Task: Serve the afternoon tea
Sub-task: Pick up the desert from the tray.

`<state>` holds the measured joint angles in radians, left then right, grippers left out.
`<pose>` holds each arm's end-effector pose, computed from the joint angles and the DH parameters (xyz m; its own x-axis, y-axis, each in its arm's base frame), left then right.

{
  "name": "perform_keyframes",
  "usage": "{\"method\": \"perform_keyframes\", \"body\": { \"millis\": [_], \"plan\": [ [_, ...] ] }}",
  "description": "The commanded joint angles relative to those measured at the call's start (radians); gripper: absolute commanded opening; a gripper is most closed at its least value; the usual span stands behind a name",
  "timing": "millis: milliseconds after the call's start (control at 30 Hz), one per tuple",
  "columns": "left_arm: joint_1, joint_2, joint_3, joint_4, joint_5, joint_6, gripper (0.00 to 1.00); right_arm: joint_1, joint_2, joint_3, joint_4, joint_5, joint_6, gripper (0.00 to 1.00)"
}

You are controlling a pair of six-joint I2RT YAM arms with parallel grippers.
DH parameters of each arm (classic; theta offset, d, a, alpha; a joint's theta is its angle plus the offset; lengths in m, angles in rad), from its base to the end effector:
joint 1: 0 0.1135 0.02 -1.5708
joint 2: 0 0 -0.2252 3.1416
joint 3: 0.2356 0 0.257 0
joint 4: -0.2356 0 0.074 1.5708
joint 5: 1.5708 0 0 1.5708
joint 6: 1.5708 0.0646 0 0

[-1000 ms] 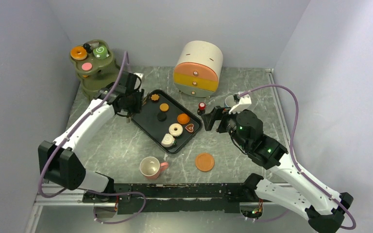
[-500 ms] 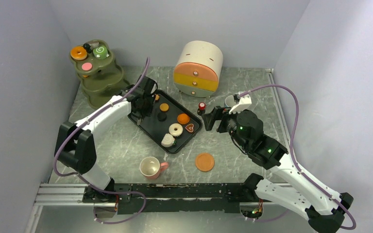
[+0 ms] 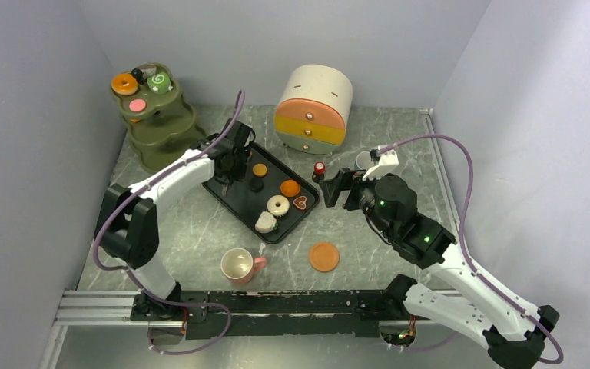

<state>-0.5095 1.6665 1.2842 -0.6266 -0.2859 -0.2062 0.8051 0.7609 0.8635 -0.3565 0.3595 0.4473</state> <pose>0.3303 -0.1637 0.1850 -0.7921 0.2175 -0.5704 0.1784 0.9760 0.1245 0.1754 0.1497 0.3203 -0.3468 0.2235 -0.9109 -0.3203 0.8846 0.3390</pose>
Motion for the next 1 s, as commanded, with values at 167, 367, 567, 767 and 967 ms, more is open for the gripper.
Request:
{"method": "perform_keyframes", "body": {
  "millis": [167,367,567,767,967],
  "plan": [
    [-0.019,0.061,0.062,0.064,-0.025,-0.007,0.49,-0.005,-0.016,0.004,0.025,0.018,-0.015,0.93],
    [-0.028,0.089,0.077,0.070,-0.022,-0.008,0.49,-0.005,-0.013,-0.001,0.030,0.017,-0.014,0.93],
    [-0.035,0.108,0.087,0.076,-0.031,-0.008,0.49,-0.005,-0.011,-0.004,0.033,0.019,-0.016,0.93],
    [-0.037,0.139,0.110,0.068,-0.044,-0.004,0.50,-0.005,-0.006,-0.006,0.033,0.020,-0.018,0.93],
    [-0.040,0.154,0.131,0.067,-0.052,-0.001,0.52,-0.005,-0.005,-0.009,0.036,0.025,-0.022,0.93]
  ]
}}
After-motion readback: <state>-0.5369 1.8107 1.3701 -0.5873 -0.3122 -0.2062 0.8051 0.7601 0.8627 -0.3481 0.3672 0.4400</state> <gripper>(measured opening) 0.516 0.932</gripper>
